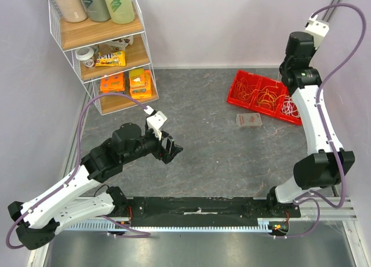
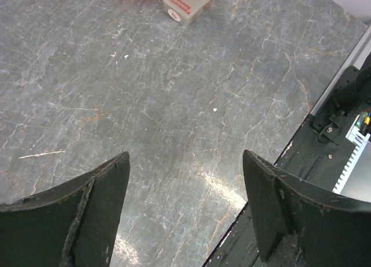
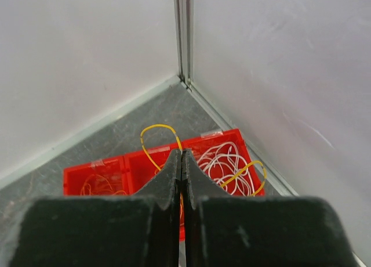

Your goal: Untangle the cables

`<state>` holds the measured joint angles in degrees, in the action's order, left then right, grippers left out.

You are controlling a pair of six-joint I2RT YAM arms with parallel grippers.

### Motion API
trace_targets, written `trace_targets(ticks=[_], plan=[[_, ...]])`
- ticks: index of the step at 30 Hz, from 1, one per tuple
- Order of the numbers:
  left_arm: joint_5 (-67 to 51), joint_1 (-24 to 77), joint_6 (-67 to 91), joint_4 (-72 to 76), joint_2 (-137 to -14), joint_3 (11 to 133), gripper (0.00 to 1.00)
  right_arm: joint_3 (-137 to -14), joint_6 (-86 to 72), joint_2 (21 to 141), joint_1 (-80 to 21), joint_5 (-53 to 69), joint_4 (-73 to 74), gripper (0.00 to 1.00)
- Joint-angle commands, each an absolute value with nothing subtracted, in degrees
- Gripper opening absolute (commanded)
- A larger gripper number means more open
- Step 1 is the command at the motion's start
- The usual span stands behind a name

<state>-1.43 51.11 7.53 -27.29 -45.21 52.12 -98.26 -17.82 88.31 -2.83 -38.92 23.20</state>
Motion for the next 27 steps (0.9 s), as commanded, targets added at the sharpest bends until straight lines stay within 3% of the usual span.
trace_targets(ticks=[1, 9, 15, 27], plan=[[-0.18, 50.89, 5.19, -25.05, -44.82, 51.94, 0.84, -95.28, -18.37, 90.35, -2.46, -38.85, 18.37, 0.00], [-0.18, 50.80, 5.19, -25.14, -45.35, 51.94, 0.84, -101.76, -20.04, 89.12, -1.93, -33.84, 19.60, 0.00], [-0.26, 50.80, 5.18, -25.14, -44.91, 51.94, 0.84, -107.57, -18.37, 87.28, -1.85, -37.78, 20.83, 0.00], [-0.18, 50.80, 5.27, -25.14, -44.74, 51.86, 0.84, -99.94, -17.31, 86.75, -0.88, -39.56, 17.33, 0.00]])
